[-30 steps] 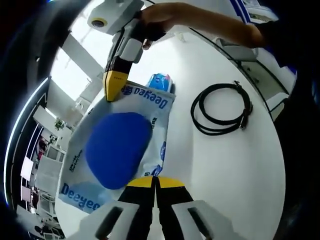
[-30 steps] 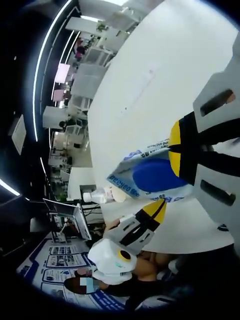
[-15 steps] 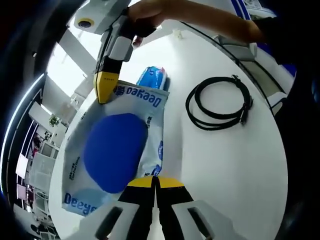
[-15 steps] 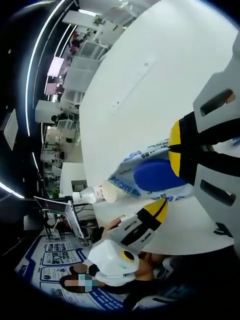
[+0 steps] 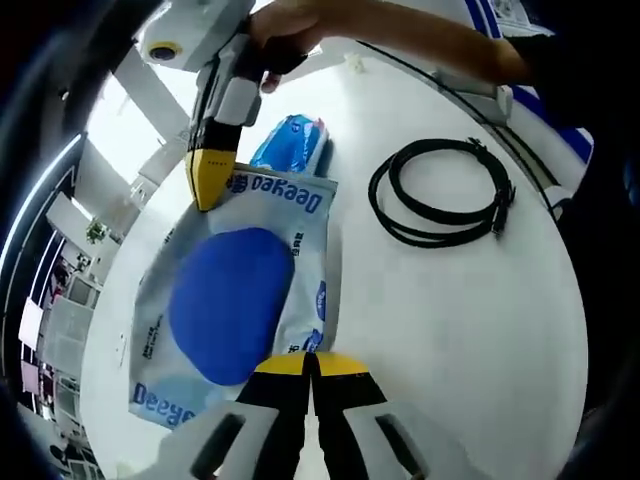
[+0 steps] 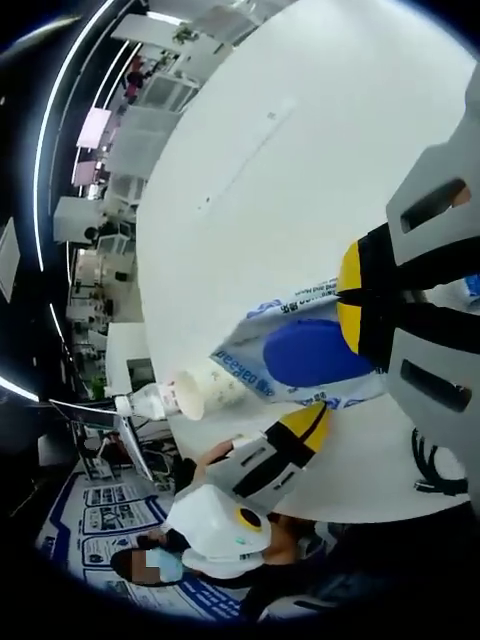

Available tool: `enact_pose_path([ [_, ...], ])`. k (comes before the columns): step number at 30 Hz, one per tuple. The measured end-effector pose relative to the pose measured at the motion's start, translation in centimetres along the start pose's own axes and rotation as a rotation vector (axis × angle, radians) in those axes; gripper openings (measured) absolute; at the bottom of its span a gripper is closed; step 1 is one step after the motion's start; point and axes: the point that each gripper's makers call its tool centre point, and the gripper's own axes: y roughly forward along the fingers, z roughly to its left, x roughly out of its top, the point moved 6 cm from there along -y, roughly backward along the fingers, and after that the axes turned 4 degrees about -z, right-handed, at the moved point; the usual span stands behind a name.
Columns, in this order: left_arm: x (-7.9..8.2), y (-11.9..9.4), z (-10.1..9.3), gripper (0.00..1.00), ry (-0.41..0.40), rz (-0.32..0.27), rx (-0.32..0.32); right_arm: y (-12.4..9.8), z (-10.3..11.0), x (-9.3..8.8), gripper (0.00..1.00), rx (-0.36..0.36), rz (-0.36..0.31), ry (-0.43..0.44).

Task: Arrange the tabletop items into an orderly group along one side of the table until the central work area is clear of visible clutter.

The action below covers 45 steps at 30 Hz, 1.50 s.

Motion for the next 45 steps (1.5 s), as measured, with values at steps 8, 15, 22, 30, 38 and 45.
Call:
enact_pose_path([
  [8,-0.8,2.0,-0.5,0.0,-0.021,0.011,-0.026,3.0,-1.4,-3.5,0.0,-0.013,0.11,-0.065],
  [15,-0.7,1.8,-0.6,0.0,-0.018,0.006,-0.02,3.8,0.2,-5.2,0.0,-0.029,0.138,-0.126],
  [22,-0.3,1.6,-1.0,0.0,-0.012,-0.008,-0.025,4.2,-0.3,-5.3,0.01,-0.046,0.137,-0.089],
  [30,-0.2,1.3,-1.3,0.0,-0.027,-0.037,-0.036,3.9,-0.8,-4.8,0.04,-0.084,0.079,-0.081],
  [38,-0.1,-0.1,-1.4,0.09,-0.033,-0.08,-0.051,1.4,-2.0,-2.9,0.16,-0.127,-0.045,-0.006],
  [45,2.2,-1.7,-1.1,0.22,-0.046,-0.208,-0.006,-2.1,-0.6,-2.2,0.24,-0.184,-0.108,-0.041],
])
